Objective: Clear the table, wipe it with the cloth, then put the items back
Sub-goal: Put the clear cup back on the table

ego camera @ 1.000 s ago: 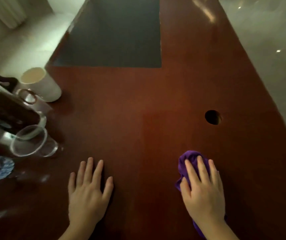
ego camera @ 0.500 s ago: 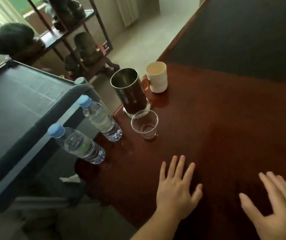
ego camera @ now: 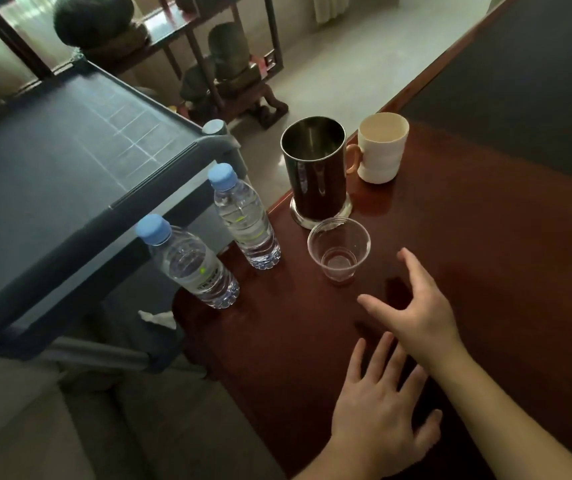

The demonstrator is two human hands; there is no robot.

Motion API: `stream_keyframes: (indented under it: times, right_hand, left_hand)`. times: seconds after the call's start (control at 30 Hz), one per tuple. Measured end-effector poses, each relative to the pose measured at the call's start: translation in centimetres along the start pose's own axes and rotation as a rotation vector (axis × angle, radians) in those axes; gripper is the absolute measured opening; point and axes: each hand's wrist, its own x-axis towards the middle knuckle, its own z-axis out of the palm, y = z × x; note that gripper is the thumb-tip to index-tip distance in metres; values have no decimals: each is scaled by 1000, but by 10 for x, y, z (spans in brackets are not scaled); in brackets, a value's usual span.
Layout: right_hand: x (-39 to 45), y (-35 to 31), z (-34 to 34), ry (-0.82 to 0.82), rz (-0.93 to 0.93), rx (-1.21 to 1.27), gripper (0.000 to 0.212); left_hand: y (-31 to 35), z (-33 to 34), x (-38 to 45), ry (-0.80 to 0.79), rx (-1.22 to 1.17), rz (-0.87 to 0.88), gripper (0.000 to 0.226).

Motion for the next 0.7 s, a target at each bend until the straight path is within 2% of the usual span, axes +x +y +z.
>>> stream_keyframes:
  times: [0.2, 0.3, 0.37, 0.47, 0.57, 0.7]
  right_hand:
    - [33, 0, 31, -95, 1, 125, 112]
    - [45, -3, 41, -107, -40, 155, 109]
    - [50, -4, 45, -97, -67, 173, 105]
    - [53, -7, 51, -75, -90, 216, 90]
    - [56, -8, 57, -39, -88, 238, 94]
    - [57, -6, 59, -12, -76, 222, 88]
  left_hand:
    - [3, 9, 1, 74, -19, -10, 69]
    - [1, 12, 2, 34, 32, 13, 70]
    - [0, 15, 2, 62, 67, 28, 70]
    - [1, 12, 3, 91, -19, 9, 72]
    - [0, 9, 1, 74, -23, 10, 72]
    - [1, 9, 1, 86, 16, -1, 72]
